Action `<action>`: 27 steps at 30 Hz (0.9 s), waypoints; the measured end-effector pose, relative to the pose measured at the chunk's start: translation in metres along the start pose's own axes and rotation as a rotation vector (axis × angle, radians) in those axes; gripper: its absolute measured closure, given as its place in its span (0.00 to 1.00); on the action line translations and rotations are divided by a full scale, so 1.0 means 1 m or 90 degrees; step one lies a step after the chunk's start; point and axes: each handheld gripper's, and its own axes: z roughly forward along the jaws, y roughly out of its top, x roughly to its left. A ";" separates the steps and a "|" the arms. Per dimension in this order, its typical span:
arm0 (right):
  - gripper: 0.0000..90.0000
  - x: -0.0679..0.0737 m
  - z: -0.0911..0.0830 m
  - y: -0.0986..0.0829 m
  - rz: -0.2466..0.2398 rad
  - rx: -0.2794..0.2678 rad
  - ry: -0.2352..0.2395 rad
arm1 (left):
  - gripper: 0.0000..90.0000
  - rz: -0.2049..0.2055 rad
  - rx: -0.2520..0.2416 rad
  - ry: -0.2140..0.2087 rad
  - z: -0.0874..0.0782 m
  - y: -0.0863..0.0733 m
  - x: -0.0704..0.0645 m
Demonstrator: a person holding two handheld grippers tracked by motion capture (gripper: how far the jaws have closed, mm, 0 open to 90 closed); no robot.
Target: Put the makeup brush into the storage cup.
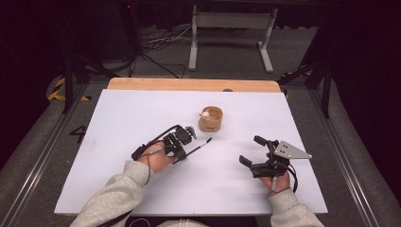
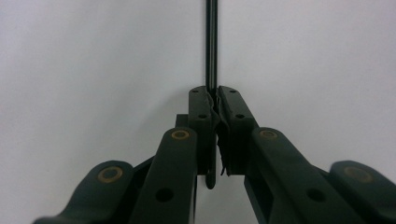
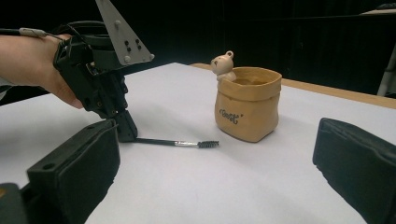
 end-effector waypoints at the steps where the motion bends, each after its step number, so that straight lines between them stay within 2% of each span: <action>1: 0.01 0.000 0.000 0.000 0.000 0.000 0.000 | 0.94 0.000 0.000 0.000 0.000 0.000 0.000; 8: 0.01 0.000 0.000 0.000 0.002 0.003 -0.003 | 0.95 0.008 -0.002 0.002 -0.002 -0.001 -0.001; 16: 0.01 -0.001 0.000 0.000 0.005 0.002 -0.003 | 0.95 0.025 -0.014 0.005 -0.016 -0.001 -0.007; 24: 0.01 -0.001 -0.001 0.000 0.007 0.000 -0.004 | 0.95 0.040 -0.055 0.010 -0.033 -0.005 -0.015; 27: 0.01 -0.001 -0.001 0.000 0.005 0.000 -0.003 | 0.95 0.045 -0.081 0.013 -0.040 -0.007 -0.018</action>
